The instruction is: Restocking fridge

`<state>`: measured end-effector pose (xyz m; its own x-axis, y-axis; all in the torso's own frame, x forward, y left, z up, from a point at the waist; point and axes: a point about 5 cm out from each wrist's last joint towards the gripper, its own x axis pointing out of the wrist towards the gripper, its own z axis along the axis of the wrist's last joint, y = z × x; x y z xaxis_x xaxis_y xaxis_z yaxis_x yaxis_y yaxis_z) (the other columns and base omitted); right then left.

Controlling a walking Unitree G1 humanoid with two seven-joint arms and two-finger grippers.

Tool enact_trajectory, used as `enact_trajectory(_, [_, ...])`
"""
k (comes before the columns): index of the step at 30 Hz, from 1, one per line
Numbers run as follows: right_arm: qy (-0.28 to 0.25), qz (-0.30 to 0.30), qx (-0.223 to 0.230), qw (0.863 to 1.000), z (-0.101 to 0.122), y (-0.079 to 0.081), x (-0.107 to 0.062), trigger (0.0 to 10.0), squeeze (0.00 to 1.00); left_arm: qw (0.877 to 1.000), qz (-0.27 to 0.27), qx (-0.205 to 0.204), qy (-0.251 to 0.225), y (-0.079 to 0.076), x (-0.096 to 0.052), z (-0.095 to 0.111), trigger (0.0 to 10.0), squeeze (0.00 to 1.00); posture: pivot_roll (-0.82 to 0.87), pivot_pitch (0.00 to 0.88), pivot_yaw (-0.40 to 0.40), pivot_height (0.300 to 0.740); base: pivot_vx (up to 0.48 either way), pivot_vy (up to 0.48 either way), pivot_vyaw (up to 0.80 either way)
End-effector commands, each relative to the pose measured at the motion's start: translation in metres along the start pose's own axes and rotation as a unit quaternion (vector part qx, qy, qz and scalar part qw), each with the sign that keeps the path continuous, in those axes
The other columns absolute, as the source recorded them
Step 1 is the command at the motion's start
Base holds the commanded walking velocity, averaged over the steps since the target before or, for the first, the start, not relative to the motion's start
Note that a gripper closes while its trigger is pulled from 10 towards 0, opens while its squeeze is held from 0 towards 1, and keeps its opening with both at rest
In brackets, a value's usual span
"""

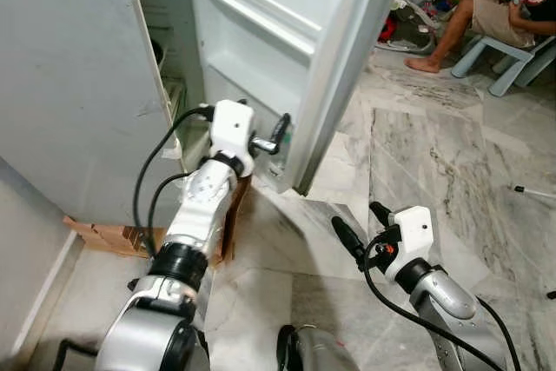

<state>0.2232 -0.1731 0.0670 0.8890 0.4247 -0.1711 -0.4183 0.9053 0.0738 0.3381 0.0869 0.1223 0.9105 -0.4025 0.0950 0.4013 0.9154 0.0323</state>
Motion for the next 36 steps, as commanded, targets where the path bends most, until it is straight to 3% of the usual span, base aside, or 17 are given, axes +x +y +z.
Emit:
enact_trajectory(1, [-0.001, -0.01, -0.009, 1.0, 0.002, -0.004, -0.001, 10.0, 0.0, 1.0, 0.0, 0.003, 0.002, 0.0, -0.005, -0.003, 10.0, 0.0, -0.04, 0.093, -0.102, 0.74, 0.0, -0.458, 0.0])
enact_trajectory(12, [-0.031, -0.031, -0.022, 0.999, 0.018, 0.0, 0.013, 10.0, 0.0, 0.995, 0.081, 0.024, 0.054, 0.039, -0.062, -0.034, 10.0, 0.0, -0.02, 0.087, -0.096, 0.74, 0.054, -0.424, -0.06])
enact_trajectory(19, [-0.048, -0.032, -0.027, 0.998, 0.027, 0.005, 0.02, 10.0, 0.0, 0.99, 0.119, 0.031, 0.069, 0.052, -0.075, -0.035, 10.0, 0.0, 0.0, 0.082, -0.091, 0.74, 0.358, -0.28, -0.74])
enact_trajectory(25, [-0.058, -0.027, -0.035, 0.997, 0.031, 0.01, 0.023, 10.0, 0.0, 0.989, 0.126, 0.038, 0.071, 0.053, -0.065, -0.031, 10.0, 0.0, 0.0, 0.08, -0.085, 0.74, 0.461, 0.0, 0.0])
enact_trajectory(36, [-0.068, -0.024, -0.053, 0.996, 0.036, 0.014, 0.022, 10.0, 0.0, 0.991, 0.101, 0.056, 0.064, 0.036, -0.024, -0.02, 10.0, 0.0, -0.02, 0.082, -0.082, 0.74, 0.48, 0.0, 0.0])
